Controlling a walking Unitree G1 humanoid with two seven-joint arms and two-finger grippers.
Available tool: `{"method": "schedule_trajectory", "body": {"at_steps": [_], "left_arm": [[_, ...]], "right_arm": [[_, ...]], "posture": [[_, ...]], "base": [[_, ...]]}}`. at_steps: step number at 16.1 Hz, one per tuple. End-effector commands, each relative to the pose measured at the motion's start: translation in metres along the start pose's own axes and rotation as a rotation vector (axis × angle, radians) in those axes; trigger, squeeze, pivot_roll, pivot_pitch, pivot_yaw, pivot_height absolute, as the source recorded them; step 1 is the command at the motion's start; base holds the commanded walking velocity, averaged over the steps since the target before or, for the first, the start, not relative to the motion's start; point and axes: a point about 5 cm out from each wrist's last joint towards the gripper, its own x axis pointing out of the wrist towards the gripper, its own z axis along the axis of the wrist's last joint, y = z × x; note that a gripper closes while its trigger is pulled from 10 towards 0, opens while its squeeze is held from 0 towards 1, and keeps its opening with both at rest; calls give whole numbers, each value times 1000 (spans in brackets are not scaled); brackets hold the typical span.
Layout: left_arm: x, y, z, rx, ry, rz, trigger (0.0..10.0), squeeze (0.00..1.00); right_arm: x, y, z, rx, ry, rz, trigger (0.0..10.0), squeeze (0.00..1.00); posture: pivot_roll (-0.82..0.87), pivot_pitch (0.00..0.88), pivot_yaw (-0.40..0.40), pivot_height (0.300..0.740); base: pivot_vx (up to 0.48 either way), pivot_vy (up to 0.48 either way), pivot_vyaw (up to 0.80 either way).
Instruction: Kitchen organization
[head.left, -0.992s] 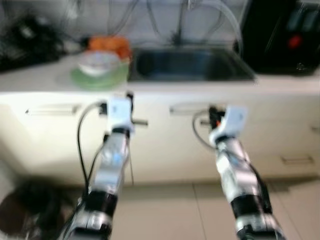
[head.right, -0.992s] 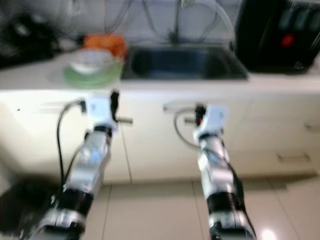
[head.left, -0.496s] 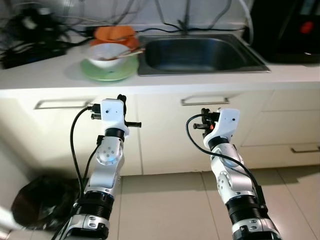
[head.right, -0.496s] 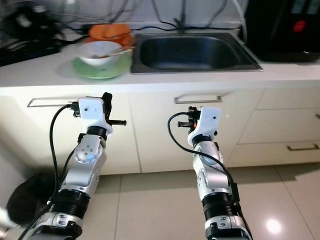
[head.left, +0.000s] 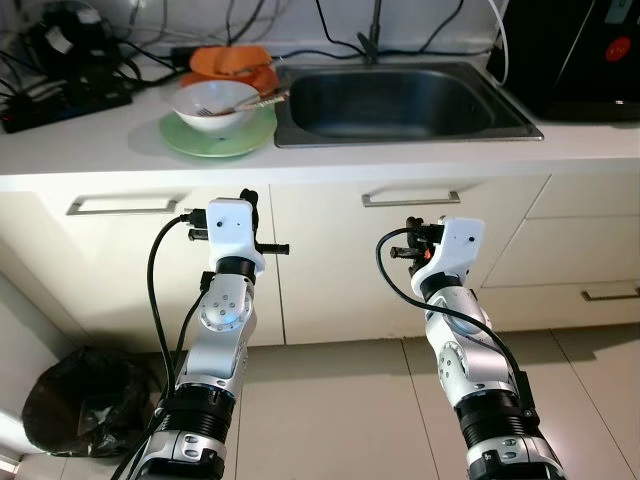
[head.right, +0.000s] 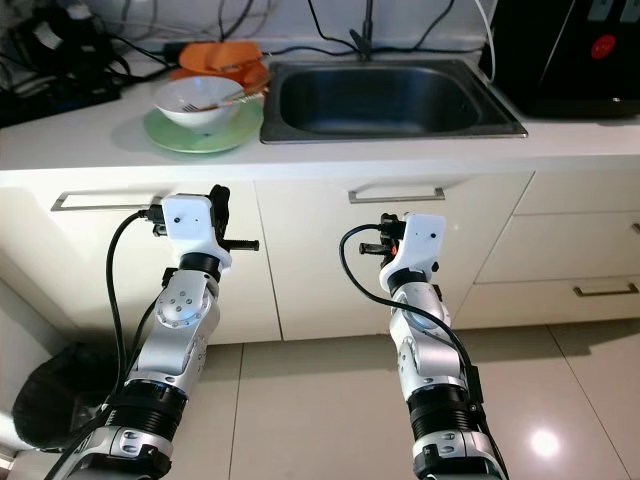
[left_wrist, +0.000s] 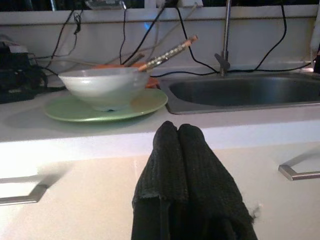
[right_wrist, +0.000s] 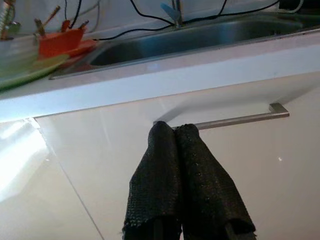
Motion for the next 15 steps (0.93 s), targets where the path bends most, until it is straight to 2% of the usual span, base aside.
{"method": "schedule_trajectory", "body": {"at_steps": [1,4,8,12,15], "left_arm": [[-2,3,-1,1,8,14,10000,0],[-2,2,-1,-2,10,11,10000,0],[-3,2,-2,-2,12,8,10000,0],[-3,1,-2,-6,13,4,10000,0],[-3,-1,-2,-8,13,-1,10000,0]], "right_arm": [[0,0,0,-14,7,9,10000,0],[0,2,1,-10,4,9,10000,0],[1,2,0,-10,11,15,10000,0],[-5,10,-2,-34,-1,65,10000,0],[-6,11,-4,-14,2,60,10000,0]], "posture": [[23,54,5,740],[21,54,5,740],[21,51,5,740],[13,45,12,740],[14,44,11,740]], "base": [[0,0,0],[0,0,713],[0,0,0],[0,0,0],[0,0,0]]}}
